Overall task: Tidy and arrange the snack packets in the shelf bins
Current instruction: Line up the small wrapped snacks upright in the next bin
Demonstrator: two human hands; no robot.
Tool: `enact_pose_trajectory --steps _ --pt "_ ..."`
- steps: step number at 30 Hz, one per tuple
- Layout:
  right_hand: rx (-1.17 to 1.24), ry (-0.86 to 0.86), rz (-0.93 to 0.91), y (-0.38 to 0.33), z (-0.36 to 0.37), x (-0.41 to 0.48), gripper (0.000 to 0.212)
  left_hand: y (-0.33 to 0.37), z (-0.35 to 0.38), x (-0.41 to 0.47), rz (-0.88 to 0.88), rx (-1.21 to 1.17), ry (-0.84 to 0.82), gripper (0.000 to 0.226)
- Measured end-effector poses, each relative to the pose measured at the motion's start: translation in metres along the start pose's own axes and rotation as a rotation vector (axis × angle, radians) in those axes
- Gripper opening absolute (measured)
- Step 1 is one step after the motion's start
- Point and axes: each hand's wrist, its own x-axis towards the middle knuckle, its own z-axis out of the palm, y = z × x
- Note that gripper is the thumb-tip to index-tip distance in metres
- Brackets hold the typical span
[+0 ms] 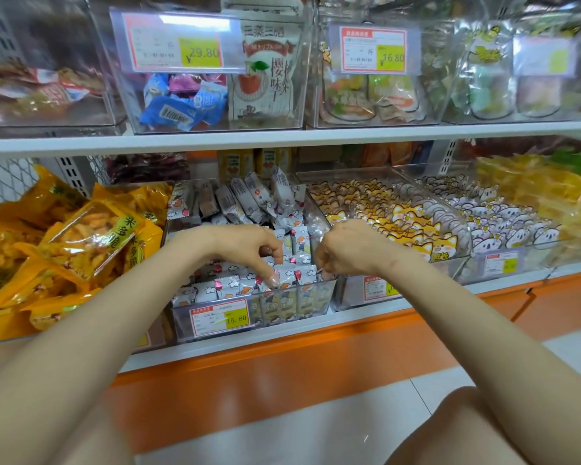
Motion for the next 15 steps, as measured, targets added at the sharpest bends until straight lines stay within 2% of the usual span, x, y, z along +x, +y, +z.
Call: enact_pose_trajectory --steps 5,8,12,15 --pt "0.094 -0.028 0.023 0.004 -0.003 -0.005 0.025 -0.002 0.012 -0.002 0.070 -0.084 0.082 0.017" --pt "0.125 -0.017 0.053 0.004 0.000 -0.006 0.022 -0.001 0.018 -0.004 0.082 -0.181 0.063 0.008" --pt "0.079 -0.040 0.044 0.002 0.001 -0.005 0.018 -0.002 0.019 -0.008 0.082 -0.160 0.036 0.011" --pt "0.054 -0.055 0.030 -0.001 0.000 -0.003 0.015 -0.002 0.022 -0.011 0.070 -0.114 0.144 0.023"
